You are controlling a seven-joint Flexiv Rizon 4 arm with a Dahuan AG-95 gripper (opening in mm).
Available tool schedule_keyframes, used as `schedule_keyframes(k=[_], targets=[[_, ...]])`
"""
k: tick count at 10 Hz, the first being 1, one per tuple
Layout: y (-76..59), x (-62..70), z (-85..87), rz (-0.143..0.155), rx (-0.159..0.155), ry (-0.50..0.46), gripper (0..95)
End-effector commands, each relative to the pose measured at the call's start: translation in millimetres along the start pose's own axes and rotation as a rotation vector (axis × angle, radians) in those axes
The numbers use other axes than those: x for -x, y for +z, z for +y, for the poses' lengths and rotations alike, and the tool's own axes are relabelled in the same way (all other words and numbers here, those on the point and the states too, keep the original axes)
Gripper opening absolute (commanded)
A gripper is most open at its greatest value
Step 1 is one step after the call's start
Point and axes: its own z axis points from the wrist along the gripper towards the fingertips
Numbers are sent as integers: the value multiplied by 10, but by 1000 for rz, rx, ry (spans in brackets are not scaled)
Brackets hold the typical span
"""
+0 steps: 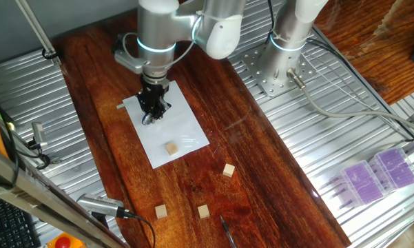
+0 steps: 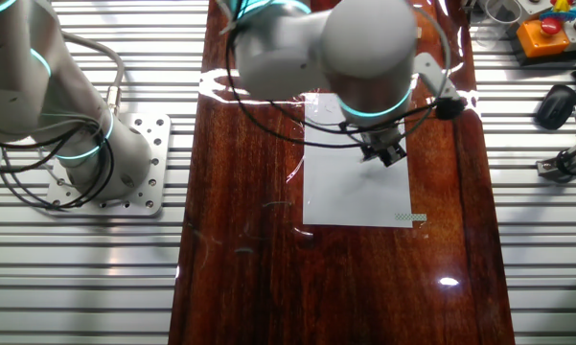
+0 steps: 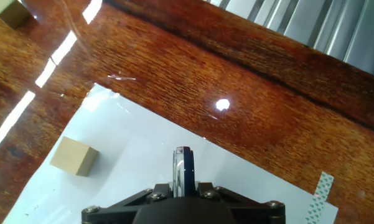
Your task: Use the correction tape on paper
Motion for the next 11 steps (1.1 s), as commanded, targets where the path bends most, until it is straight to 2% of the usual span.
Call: schedule_keyframes(k=[1, 4, 5, 8, 11], targets=[[9, -3, -16, -8, -9, 4, 0], [10, -20, -6, -14, -9, 2, 0], [11, -77, 30, -24, -9, -2, 0], [-14, -209, 105, -30, -14, -8, 0], [-42, -242, 111, -24, -15, -13, 0]])
